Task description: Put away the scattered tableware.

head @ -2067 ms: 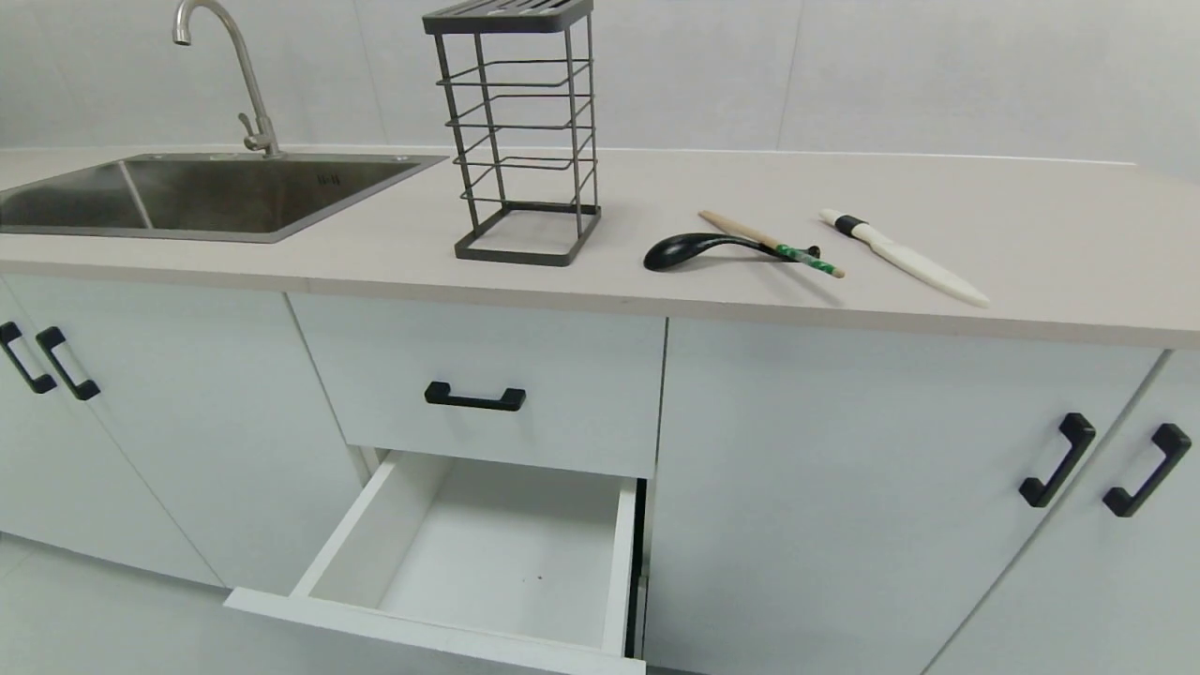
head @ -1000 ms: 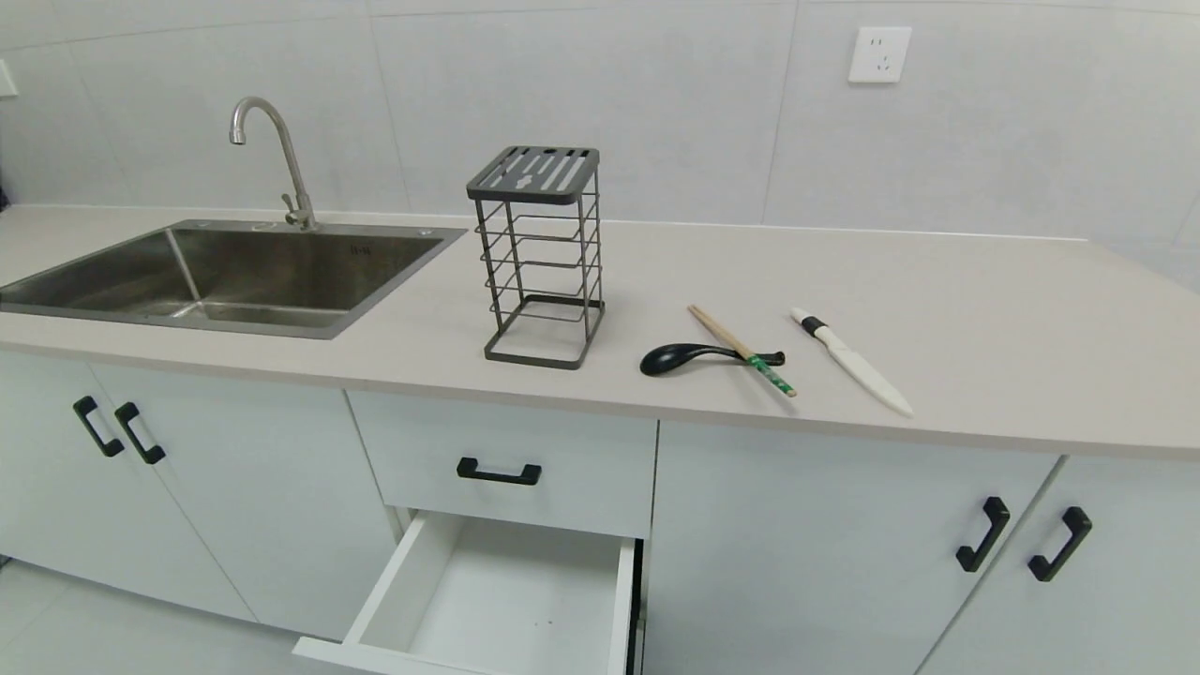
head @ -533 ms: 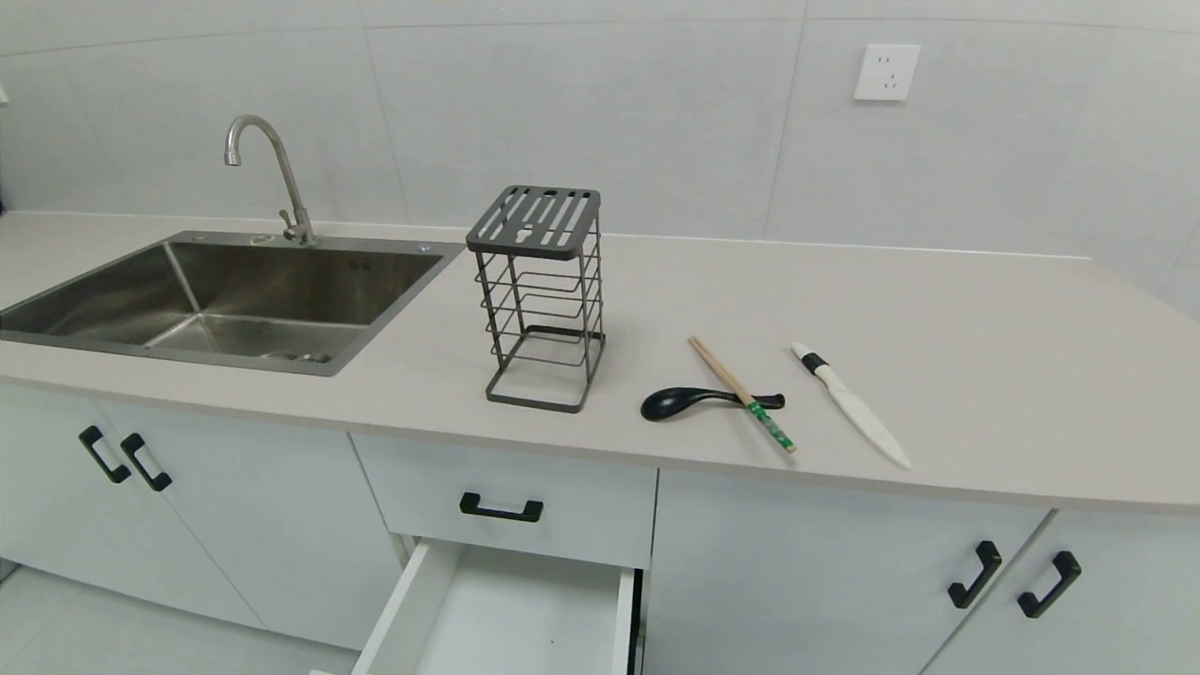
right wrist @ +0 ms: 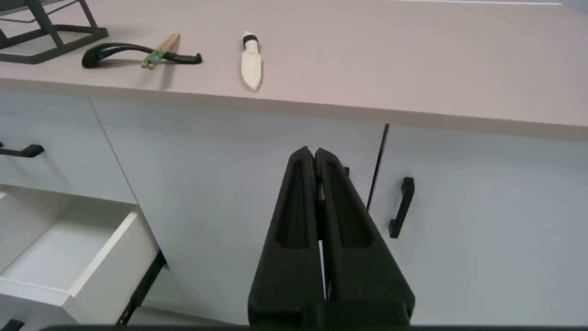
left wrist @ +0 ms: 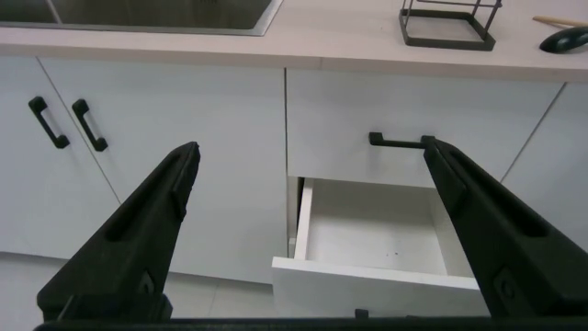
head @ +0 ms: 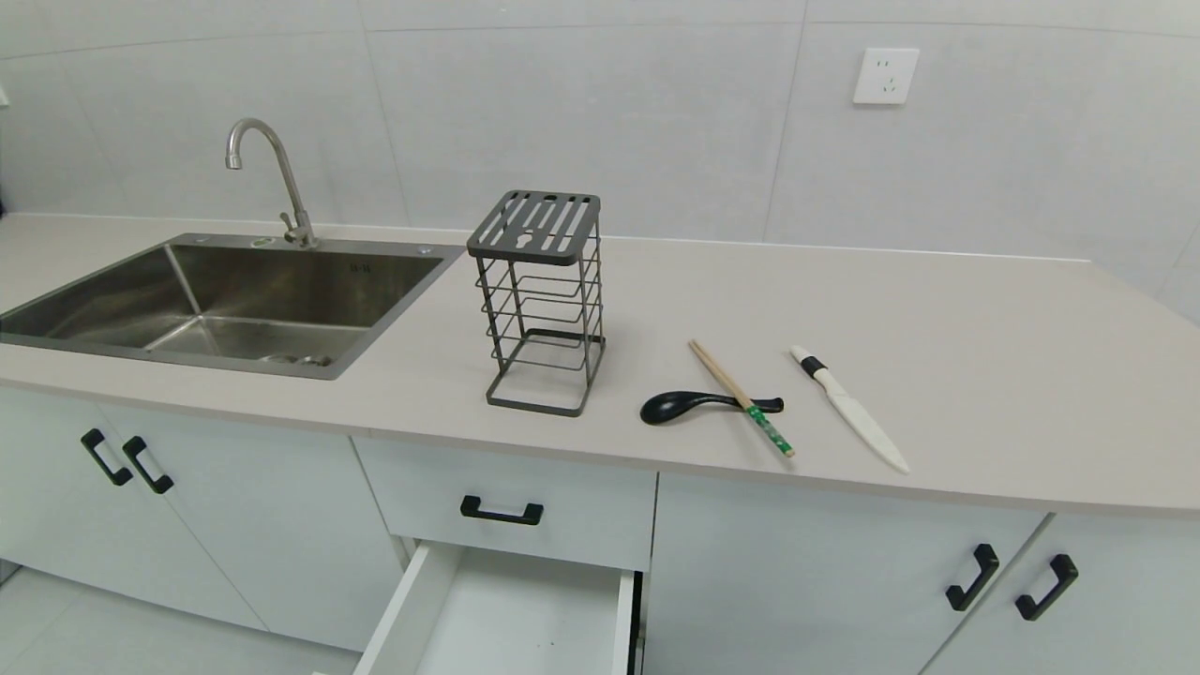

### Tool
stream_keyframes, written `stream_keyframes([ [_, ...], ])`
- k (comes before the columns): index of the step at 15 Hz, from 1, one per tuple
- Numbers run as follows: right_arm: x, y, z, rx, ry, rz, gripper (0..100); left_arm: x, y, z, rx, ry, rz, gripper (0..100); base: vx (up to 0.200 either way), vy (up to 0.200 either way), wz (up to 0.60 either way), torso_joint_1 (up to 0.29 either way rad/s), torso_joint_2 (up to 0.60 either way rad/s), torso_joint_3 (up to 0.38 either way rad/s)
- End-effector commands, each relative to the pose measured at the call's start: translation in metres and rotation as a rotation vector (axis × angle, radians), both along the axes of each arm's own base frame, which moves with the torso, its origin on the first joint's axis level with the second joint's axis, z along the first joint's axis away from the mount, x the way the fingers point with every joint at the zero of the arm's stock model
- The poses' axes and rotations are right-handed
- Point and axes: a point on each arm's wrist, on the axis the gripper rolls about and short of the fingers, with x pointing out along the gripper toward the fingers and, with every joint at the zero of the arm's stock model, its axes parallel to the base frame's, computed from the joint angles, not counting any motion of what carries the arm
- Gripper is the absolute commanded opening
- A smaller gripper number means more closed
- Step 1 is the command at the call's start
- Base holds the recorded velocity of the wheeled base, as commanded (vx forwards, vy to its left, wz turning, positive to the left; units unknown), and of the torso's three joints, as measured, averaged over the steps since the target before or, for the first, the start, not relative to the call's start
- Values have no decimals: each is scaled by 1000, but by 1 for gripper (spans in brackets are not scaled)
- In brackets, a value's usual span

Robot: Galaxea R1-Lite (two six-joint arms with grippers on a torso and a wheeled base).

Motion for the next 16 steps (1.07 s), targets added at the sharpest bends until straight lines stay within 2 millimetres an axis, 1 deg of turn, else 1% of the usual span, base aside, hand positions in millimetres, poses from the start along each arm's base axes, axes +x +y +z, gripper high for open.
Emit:
stream_keyframes([
  [1,0,0,0,-6,-1,3,100,0,0,0,0,2,0,100,0,0,0,0,0,0],
  [2,0,0,0,-6,-4,5,100,0,0,0,0,2,0,100,0,0,0,0,0,0],
  [3,-3,0,15,9,-92,1,100,0,0,0,0,0,0,100,0,0,0,0,0,0],
  [4,-9,1,58,11,-247,-9,100,0,0,0,0,0,0,100,0,0,0,0,0,0],
  [5,-4,1,94,-11,-287,21,100,0,0,0,0,0,0,100,0,0,0,0,0,0],
  [6,-6,3,108,-43,-318,73,100,0,0,0,0,0,0,100,0,0,0,0,0,0],
  [7,-4,4,111,-63,-303,140,100,0,0,0,0,0,0,100,0,0,0,0,0,0],
  [9,11,6,113,-62,-222,219,100,0,0,0,0,0,0,100,0,0,0,0,0,0],
  [10,29,6,116,-53,-139,264,100,0,0,0,0,0,0,100,0,0,0,0,0,0],
  [12,54,8,125,-37,-39,355,100,0,0,0,0,0,0,100,0,0,0,0,0,0],
  [14,78,13,122,-25,76,428,100,0,0,0,0,0,0,100,0,0,0,0,0,0],
  [15,89,18,116,-22,147,478,100,0,0,0,0,0,0,100,0,0,0,0,0,0],
  [16,96,21,111,-23,195,492,100,0,0,0,0,0,0,100,0,0,0,0,0,0],
])
